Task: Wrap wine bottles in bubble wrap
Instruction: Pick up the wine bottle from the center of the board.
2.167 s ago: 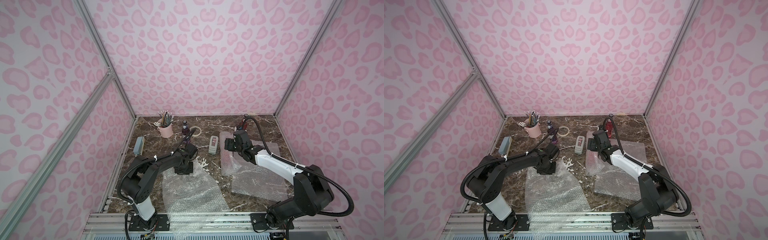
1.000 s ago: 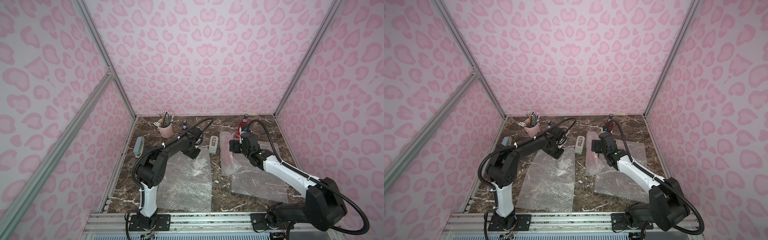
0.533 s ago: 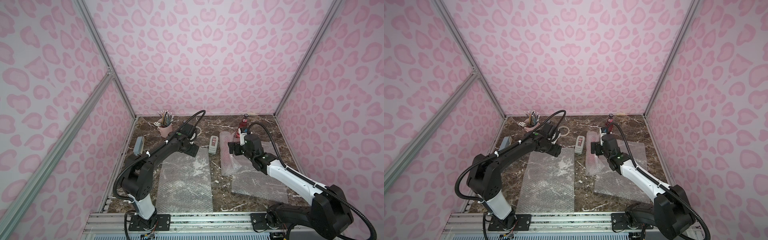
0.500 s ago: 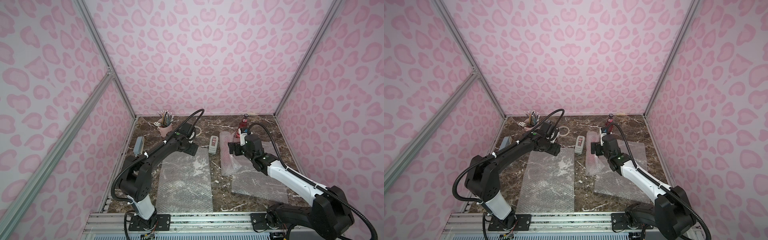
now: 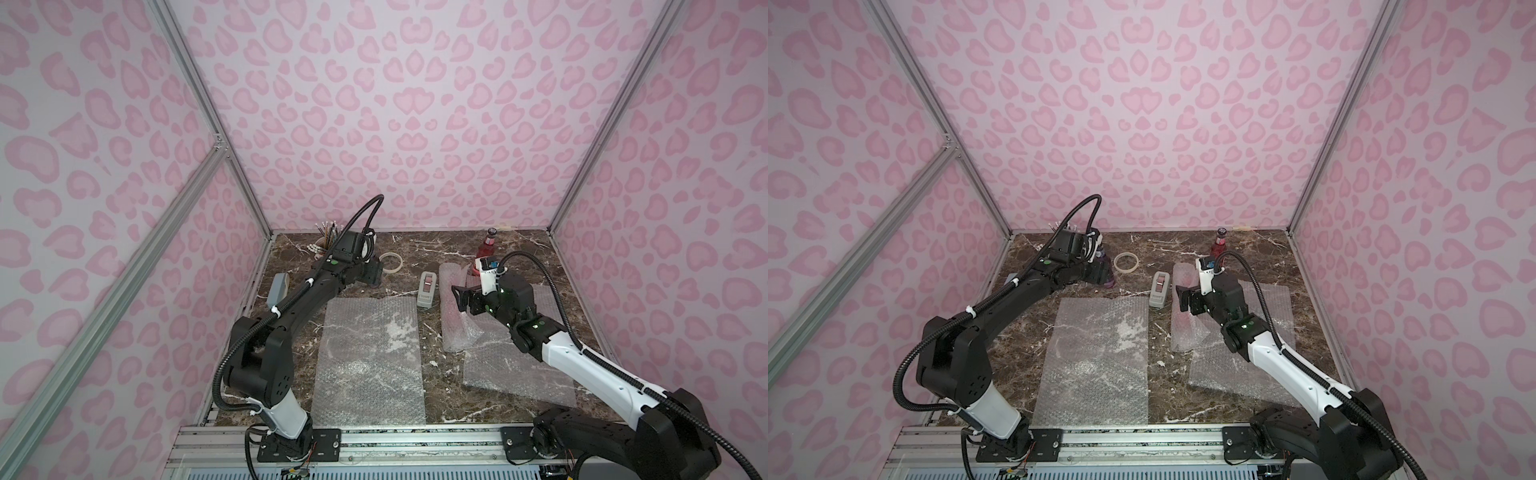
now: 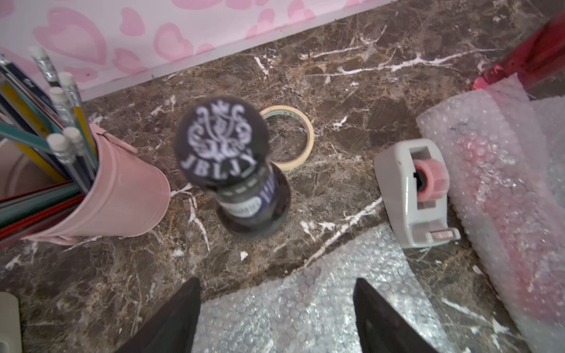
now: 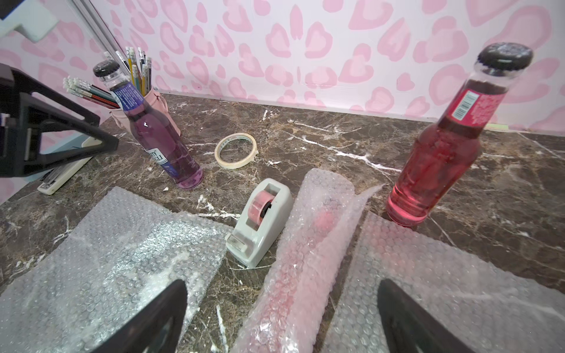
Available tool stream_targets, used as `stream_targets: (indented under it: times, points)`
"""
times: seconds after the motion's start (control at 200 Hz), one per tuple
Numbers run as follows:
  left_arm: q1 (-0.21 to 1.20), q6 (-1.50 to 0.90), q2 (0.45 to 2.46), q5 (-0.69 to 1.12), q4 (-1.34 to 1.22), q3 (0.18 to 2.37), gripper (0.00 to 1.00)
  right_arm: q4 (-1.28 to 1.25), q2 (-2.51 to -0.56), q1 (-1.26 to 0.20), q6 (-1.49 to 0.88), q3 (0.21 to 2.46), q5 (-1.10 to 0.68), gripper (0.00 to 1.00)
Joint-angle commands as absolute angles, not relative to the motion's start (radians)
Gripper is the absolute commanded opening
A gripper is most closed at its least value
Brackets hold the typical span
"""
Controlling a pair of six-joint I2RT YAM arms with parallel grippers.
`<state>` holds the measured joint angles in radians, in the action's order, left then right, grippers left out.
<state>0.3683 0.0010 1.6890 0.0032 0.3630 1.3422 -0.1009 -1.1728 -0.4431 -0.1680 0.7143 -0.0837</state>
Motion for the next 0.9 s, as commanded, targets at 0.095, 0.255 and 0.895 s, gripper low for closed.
stream_targets:
  times: [0.095, 0.255, 0.895]
  points:
    - [0.353, 0.000, 1.754, 0.002, 0.203, 1.363, 0.75, -0.140, -1.177, -0.443, -0.154, 0.716, -0.107, 0.98]
    - [0.350, -0.023, 1.787, 0.020, 0.104, 1.362, 0.70, -0.135, -1.175, -0.443, -0.149, 0.718, -0.109, 0.98]
    - [0.344, 0.009, 1.862, 0.005, 0.051, 1.397, 0.26, -0.117, -1.182, -0.443, -0.139, 0.726, -0.112, 0.98]
